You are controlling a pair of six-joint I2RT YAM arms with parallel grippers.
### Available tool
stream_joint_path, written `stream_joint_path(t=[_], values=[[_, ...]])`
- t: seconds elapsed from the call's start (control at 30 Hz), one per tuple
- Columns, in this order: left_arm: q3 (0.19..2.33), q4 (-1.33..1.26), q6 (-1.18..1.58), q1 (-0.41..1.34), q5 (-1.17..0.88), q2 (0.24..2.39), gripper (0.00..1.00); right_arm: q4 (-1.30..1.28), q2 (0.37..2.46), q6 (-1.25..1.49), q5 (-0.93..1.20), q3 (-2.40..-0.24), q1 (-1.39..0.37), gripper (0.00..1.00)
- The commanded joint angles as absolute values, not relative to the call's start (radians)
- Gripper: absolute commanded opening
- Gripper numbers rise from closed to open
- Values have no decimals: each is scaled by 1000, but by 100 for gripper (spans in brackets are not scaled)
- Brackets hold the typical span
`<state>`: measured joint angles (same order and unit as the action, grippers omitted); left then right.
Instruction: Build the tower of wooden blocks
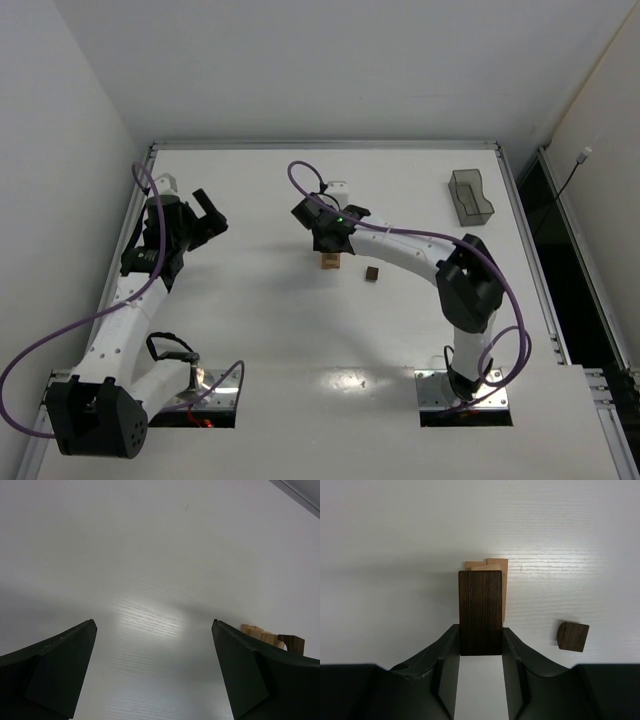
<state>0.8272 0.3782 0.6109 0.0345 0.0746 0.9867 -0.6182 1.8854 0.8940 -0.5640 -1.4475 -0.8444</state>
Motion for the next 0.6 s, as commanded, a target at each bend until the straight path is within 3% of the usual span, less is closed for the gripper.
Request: stream_joint_path(t=[0.0, 0.57], values=[[824, 344, 618, 41, 74, 986, 100, -580, 1894, 885, -569, -1447, -839, 0], [815, 334, 618, 41, 64, 986, 100, -580, 1904, 907, -551, -1437, -821, 0]])
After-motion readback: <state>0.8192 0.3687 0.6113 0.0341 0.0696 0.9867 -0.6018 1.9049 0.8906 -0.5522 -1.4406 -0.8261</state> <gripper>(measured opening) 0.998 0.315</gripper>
